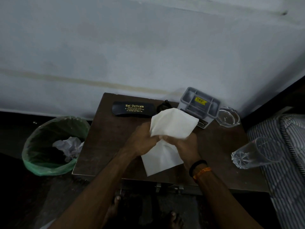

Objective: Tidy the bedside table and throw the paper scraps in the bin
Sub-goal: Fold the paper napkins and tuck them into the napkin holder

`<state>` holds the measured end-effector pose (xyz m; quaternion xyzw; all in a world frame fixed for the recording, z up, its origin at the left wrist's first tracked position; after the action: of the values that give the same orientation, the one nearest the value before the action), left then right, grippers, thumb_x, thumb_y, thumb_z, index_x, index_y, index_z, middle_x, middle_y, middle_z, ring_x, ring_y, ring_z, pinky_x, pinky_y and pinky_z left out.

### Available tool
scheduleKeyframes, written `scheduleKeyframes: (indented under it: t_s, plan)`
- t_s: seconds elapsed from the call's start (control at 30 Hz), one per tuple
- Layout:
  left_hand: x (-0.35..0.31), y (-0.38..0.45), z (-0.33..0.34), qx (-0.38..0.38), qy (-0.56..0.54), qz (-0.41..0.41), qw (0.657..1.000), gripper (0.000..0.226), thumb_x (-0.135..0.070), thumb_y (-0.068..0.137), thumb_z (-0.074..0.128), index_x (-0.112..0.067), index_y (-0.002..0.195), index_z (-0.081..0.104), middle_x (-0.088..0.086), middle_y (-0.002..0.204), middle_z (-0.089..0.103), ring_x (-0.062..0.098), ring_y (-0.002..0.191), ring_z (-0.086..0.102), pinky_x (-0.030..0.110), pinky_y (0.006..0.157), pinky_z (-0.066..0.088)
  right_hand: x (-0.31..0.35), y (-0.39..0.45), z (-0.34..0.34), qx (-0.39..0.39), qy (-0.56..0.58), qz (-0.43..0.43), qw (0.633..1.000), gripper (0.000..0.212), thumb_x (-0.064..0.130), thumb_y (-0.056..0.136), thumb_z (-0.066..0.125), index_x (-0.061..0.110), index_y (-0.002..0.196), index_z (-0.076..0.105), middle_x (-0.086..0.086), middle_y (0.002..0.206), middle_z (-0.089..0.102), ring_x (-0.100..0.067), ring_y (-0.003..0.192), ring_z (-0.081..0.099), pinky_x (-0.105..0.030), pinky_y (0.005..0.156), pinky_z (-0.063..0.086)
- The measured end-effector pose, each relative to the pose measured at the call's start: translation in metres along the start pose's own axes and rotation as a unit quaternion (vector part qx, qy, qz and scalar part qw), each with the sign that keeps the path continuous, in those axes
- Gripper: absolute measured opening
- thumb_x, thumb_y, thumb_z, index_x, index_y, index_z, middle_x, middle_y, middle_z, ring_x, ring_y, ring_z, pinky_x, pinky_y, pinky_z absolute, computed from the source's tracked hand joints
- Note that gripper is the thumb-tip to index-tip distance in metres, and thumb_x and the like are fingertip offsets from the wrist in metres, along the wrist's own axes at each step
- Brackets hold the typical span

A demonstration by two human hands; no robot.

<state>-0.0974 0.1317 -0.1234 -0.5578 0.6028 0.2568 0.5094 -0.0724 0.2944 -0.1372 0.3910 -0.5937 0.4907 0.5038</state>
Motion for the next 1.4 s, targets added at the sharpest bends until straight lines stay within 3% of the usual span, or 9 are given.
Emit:
scheduleKeyframes:
  t_s: [0.33, 0.5, 0.6, 0.7, 0.83, 1.07, 1.17, 1.27, 1.4]
  plan:
    - [-0.02, -0.005, -0.018, 0.024, -0.213, -0.002, 0.977, 0.034, -0.019, 0.097, 0.056, -0.013, 0.13, 0.06, 0.007, 0.124, 0.068, 0.026, 0.114, 0.064, 0.051, 0.099, 0.05, 0.044, 0.0, -0.003, -0.003, -0.086, -0.083, 0.993, 0.029, 0.017, 0.075, 0.082, 0.04, 0.088, 0.071, 0.014, 0.094, 0.075, -0.006, 0.088, 0.072, -0.022, 0.069, 0.059]
    - [-0.014, -0.003, -0.004, 0.043, -0.209, -0.028, 0.977, 0.03, -0.033, 0.101, 0.046, -0.023, 0.127, 0.058, 0.005, 0.131, 0.063, 0.02, 0.116, 0.06, 0.045, 0.104, 0.047, 0.057, -0.013, 0.016, 0.007, -0.244, -0.139, 0.96, 0.037, 0.018, 0.09, 0.063, 0.033, 0.123, 0.053, 0.018, 0.11, 0.064, 0.003, 0.101, 0.062, -0.023, 0.082, 0.056]
    - [-0.009, 0.0, 0.008, 0.052, -0.242, -0.052, 0.967, 0.038, -0.034, 0.101, 0.045, -0.017, 0.134, 0.055, 0.01, 0.129, 0.063, 0.028, 0.121, 0.059, 0.052, 0.108, 0.043, 0.057, -0.02, 0.039, 0.039, -0.267, -0.141, 0.952, 0.066, 0.013, 0.095, 0.055, 0.021, 0.152, 0.023, 0.001, 0.15, 0.041, -0.011, 0.134, 0.043, -0.032, 0.11, 0.039]
    - [-0.009, 0.0, 0.017, 0.054, -0.29, -0.064, 0.953, 0.04, -0.043, 0.098, 0.048, -0.022, 0.131, 0.058, 0.008, 0.126, 0.066, 0.027, 0.12, 0.061, 0.052, 0.108, 0.043, 0.057, -0.029, 0.058, 0.053, -0.316, -0.143, 0.936, 0.079, 0.02, 0.098, 0.049, 0.02, 0.155, -0.005, 0.001, 0.164, 0.004, -0.009, 0.148, 0.011, -0.015, 0.109, 0.019]
    - [-0.013, -0.001, 0.022, 0.062, -0.326, -0.059, 0.942, 0.048, -0.049, 0.098, 0.044, -0.022, 0.135, 0.055, 0.008, 0.13, 0.064, 0.023, 0.122, 0.06, 0.047, 0.111, 0.042, 0.055, -0.035, 0.071, 0.059, -0.349, -0.152, 0.923, 0.079, 0.023, 0.1, 0.044, 0.021, 0.153, -0.015, -0.002, 0.163, -0.018, -0.004, 0.146, -0.015, -0.026, 0.12, 0.005]
    - [-0.017, -0.003, 0.022, 0.06, -0.452, -0.089, 0.885, 0.043, -0.046, 0.099, 0.044, -0.017, 0.126, 0.061, 0.013, 0.124, 0.068, 0.027, 0.116, 0.065, 0.047, 0.108, 0.044, 0.052, -0.038, 0.082, 0.073, -0.368, -0.178, 0.91, 0.073, 0.022, 0.087, 0.023, 0.015, 0.15, -0.013, -0.002, 0.16, -0.022, -0.013, 0.146, -0.026, -0.04, 0.123, -0.007]
    - [-0.021, -0.006, 0.022, 0.075, -0.453, -0.094, 0.884, 0.052, -0.05, 0.092, 0.052, -0.014, 0.128, 0.059, 0.015, 0.124, 0.068, 0.028, 0.115, 0.066, 0.042, 0.1, 0.051, 0.052, -0.04, 0.084, 0.089, -0.355, -0.185, 0.912, 0.067, 0.025, 0.09, 0.025, 0.011, 0.154, 0.006, -0.007, 0.163, -0.005, -0.018, 0.15, -0.015, -0.041, 0.123, -0.005]
    - [-0.022, -0.006, 0.017, 0.07, -0.465, -0.086, 0.878, 0.037, -0.034, 0.095, 0.054, -0.006, 0.116, 0.064, 0.015, 0.118, 0.07, 0.025, 0.108, 0.069, 0.034, 0.085, 0.059, 0.056, -0.034, 0.08, 0.134, -0.191, -0.117, 0.965, 0.046, 0.019, 0.096, 0.042, 0.011, 0.141, 0.044, -0.015, 0.156, 0.033, -0.024, 0.147, 0.025, -0.037, 0.122, 0.02]
    - [-0.012, -0.004, 0.007, 0.036, -0.493, -0.1, 0.864, 0.036, -0.028, 0.1, 0.05, -0.004, 0.124, 0.062, 0.018, 0.121, 0.068, 0.031, 0.109, 0.066, 0.046, 0.092, 0.054, 0.055, -0.017, 0.047, 0.045, 0.024, -0.02, 0.999, 0.035, -0.006, 0.087, 0.054, 0.014, 0.11, 0.071, -0.001, 0.132, 0.06, -0.007, 0.115, 0.06, -0.022, 0.089, 0.053]
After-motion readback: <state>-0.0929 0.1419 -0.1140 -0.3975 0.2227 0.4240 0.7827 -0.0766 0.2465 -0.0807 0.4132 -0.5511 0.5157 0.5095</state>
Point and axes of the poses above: each hand's wrist, its own y-axis towards the middle knuckle, its own z-axis out of the palm, x = y × z, the point moved 9 cm from there along y, towards the middle knuckle
